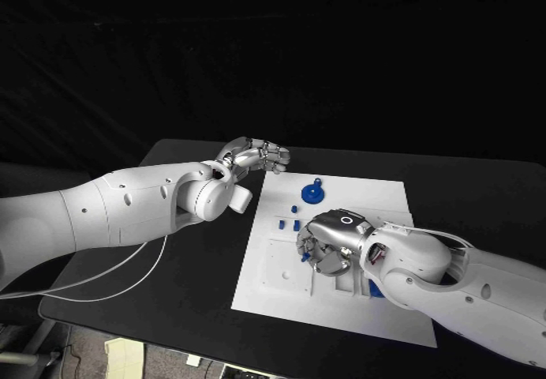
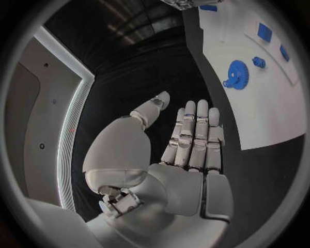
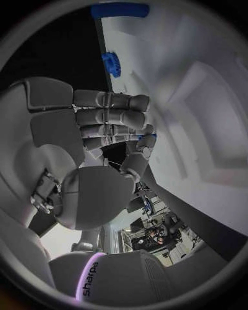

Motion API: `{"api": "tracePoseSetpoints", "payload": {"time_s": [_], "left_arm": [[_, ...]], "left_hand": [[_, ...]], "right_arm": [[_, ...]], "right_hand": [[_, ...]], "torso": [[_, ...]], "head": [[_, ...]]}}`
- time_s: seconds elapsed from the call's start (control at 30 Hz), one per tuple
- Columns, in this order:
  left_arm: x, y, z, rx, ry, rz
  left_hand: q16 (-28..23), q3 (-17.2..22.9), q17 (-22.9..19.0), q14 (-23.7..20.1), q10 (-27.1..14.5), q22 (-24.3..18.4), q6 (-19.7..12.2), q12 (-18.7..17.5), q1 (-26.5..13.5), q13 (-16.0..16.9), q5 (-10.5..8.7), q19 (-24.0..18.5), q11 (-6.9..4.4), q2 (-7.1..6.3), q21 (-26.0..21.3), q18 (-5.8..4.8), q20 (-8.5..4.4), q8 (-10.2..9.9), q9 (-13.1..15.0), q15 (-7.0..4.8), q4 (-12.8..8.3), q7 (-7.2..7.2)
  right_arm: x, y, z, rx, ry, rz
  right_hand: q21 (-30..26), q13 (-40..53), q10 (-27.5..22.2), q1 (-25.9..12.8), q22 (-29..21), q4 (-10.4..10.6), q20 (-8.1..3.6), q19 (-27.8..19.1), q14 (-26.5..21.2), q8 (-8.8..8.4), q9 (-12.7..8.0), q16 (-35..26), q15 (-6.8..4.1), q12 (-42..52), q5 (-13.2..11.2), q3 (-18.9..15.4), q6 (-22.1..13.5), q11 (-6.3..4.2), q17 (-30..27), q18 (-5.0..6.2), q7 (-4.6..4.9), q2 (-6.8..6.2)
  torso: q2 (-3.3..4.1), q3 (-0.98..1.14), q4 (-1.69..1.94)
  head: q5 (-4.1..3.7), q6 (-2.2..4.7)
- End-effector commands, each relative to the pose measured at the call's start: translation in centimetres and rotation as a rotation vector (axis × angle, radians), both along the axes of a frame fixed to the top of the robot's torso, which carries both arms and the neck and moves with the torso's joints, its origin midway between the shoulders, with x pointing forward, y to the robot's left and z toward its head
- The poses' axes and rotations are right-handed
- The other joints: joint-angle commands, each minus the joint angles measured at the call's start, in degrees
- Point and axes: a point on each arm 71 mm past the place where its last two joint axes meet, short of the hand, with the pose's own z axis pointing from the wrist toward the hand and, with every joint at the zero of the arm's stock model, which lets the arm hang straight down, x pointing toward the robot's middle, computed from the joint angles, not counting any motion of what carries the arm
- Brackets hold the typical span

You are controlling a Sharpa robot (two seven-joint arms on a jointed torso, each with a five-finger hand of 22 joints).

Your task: Assemble the parts on the task board

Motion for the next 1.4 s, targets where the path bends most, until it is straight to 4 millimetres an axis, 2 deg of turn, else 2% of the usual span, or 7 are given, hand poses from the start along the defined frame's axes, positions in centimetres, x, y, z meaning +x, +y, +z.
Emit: {"api": "tracePoseSetpoints", "payload": {"time_s": [0.03,0.8,0.9,1.0,1.13,1.3,1.4], "left_arm": [[0.0,-0.16,0.13,-0.009,-0.004,-0.012],[-0.03,-0.2,0.12,-0.009,0.0,-0.015],[-0.04,-0.19,0.11,-0.008,0.001,-0.016],[-0.05,-0.2,0.11,-0.007,0.001,-0.017],[-0.06,-0.21,0.1,-0.007,0.002,-0.018],[-0.06,-0.13,0.11,-0.007,0.002,-0.016],[-0.06,-0.16,0.1,-0.007,0.002,-0.018]], "left_hand": [[-0.27,-0.37,0.08,-0.11,-0.21,0.06,-0.32,-0.04,-0.27,-0.08,0.22,-0.18,0.0,-0.13,-0.4,0.77,0.37,0.09,-0.09,0.16,0.07,0.03],[-0.43,-0.37,0.23,-0.15,-0.29,0.12,-0.38,-0.04,-0.24,-0.11,0.2,-0.19,0.02,-0.16,-0.48,0.78,0.37,0.09,-0.1,0.17,0.03,0.04],[-0.45,-0.37,0.24,-0.15,-0.3,0.12,-0.39,-0.04,-0.24,-0.12,0.19,-0.19,0.03,-0.16,-0.49,0.78,0.38,0.09,-0.11,0.18,0.03,0.04],[-0.46,-0.37,0.26,-0.16,-0.3,0.13,-0.39,-0.04,-0.24,-0.12,0.19,-0.19,0.03,-0.16,-0.5,0.78,0.38,0.09,-0.11,0.18,0.03,0.04],[-0.53,-0.39,0.3,-0.19,-0.35,0.14,-0.42,-0.05,-0.25,-0.14,0.17,-0.21,0.05,-0.2,-0.54,0.78,0.39,0.09,-0.12,0.2,0.02,0.05],[-0.58,-0.39,0.34,-0.22,-0.38,0.16,-0.44,-0.05,-0.24,-0.15,0.16,-0.22,0.06,-0.2,-0.56,0.78,0.4,0.08,-0.12,0.21,0.02,0.06],[-0.61,-0.39,0.36,-0.23,-0.39,0.16,-0.46,-0.04,-0.24,-0.15,0.15,-0.23,0.06,-0.22,-0.58,0.78,0.4,0.08,-0.12,0.21,0.01,0.06]], "right_arm": [[-0.14,-0.04,-0.59,-0.042,0.013,0.005],[-0.38,0.66,-1.33,-0.037,0.04,0.009],[-0.31,0.58,-1.28,-0.021,0.042,0.003],[-0.24,0.46,-1.2,-0.004,0.042,-0.001],[-0.19,0.32,-1.18,0.0,0.04,-0.005],[0.04,-0.02,-1.19,0.026,0.058,-0.016],[0.08,-0.13,-1.19,0.03,0.062,-0.017]], "right_hand": [[0.36,0.07,0.35,0.16,0.11,-0.28,-0.2,0.12,-0.18,0.17,0.05,0.12,-0.3,-0.27,-0.07,-0.04,0.34,0.1,0.08,1.62,-0.07,0.29],[0.22,0.21,0.05,-0.08,0.2,-0.18,-0.12,-0.11,-0.38,-0.11,0.18,0.03,-0.18,-0.68,0.04,-0.09,-0.08,0.23,0.03,1.62,0.1,0.27],[-0.42,0.13,-1.28,-0.64,0.04,-0.07,0.25,-0.84,-1.12,-1.0,0.15,-0.71,0.43,-1.69,1.39,-0.67,-1.71,0.8,-0.48,1.62,0.8,-0.33],[-0.58,0.14,-2.04,-1.2,0.09,0.0,0.41,-0.94,-1.44,-1.87,0.06,-1.21,0.8,-2.33,1.51,-1.94,-3.34,1.13,-0.97,1.62,1.47,-0.71],[-0.74,0.46,-1.91,-1.72,0.18,0.03,0.46,-0.96,-1.35,-3.24,-0.33,-1.31,0.81,-2.59,2.51,-3.77,-5.84,1.22,-1.38,1.62,2.5,-1.05],[-0.87,0.63,-1.9,-1.77,0.22,-0.04,0.46,-1.01,-1.36,-3.65,-0.46,-1.32,0.84,-2.77,3.25,-4.52,-6.56,1.28,-1.56,1.62,2.75,-1.47],[-1.72,0.54,-3.04,-1.38,0.03,-0.08,0.9,-2.15,-2.51,-4.15,-0.67,-1.94,1.33,-3.58,3.67,-4.58,-7.48,1.79,-1.99,1.62,3.15,-1.95]], "torso": [[0.01,0.0,-0.01],[0.0,-0.04,0.02],[0.0,-0.04,0.02],[0.0,-0.04,0.02],[-0.01,-0.05,0.01],[-0.03,-0.01,-0.01],[-0.02,-0.01,-0.03]], "head": [[0.0,-0.04],[0.07,-0.17],[0.07,-0.17],[0.07,-0.17],[0.14,-0.09],[0.15,-0.06],[0.14,-0.02]]}}
